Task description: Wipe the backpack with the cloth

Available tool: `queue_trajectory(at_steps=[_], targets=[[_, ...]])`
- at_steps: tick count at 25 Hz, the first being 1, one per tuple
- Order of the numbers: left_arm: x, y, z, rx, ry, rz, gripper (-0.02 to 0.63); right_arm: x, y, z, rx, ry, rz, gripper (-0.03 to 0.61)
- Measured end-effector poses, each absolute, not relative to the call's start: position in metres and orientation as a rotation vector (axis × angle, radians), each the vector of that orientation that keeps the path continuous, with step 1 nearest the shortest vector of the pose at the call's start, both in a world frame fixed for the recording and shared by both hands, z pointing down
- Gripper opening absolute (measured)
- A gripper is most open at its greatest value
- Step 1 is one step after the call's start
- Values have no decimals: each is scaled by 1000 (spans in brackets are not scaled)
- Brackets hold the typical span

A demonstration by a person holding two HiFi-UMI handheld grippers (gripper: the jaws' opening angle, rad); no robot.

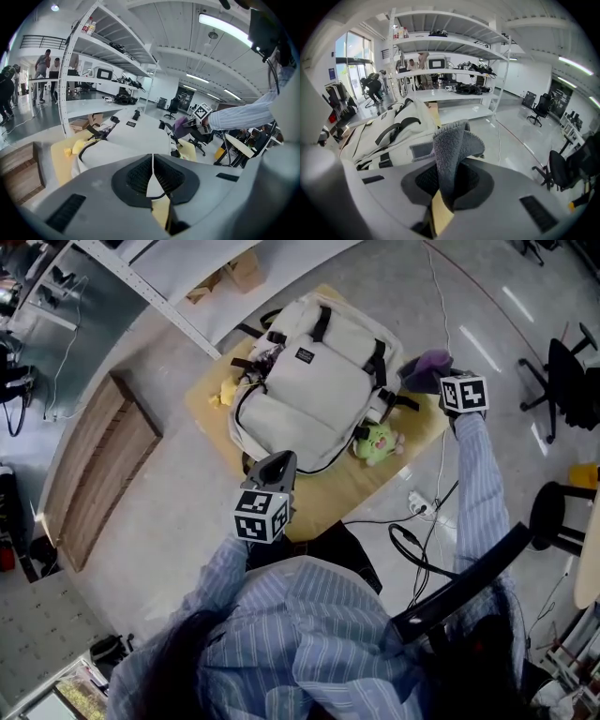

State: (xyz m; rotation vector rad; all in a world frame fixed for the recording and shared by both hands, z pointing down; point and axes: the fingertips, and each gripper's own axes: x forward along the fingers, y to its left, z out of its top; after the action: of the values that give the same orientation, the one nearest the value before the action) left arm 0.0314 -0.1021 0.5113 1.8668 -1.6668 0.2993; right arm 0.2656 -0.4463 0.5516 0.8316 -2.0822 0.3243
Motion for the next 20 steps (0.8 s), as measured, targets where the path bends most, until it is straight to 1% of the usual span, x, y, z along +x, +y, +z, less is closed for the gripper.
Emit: queue_trajectory(at_steps=[4, 12, 20], targets=[[24, -102, 506, 1874, -1667, 293, 14, 274, -452, 545, 858, -2073, 333, 41], [-13, -107, 509, 1851, -1675, 279, 14, 291, -460, 538, 932, -1991, 331, 41], [-39, -118, 518, 1862, -1638, 267, 14, 259, -471, 540, 919, -1961, 316, 41]])
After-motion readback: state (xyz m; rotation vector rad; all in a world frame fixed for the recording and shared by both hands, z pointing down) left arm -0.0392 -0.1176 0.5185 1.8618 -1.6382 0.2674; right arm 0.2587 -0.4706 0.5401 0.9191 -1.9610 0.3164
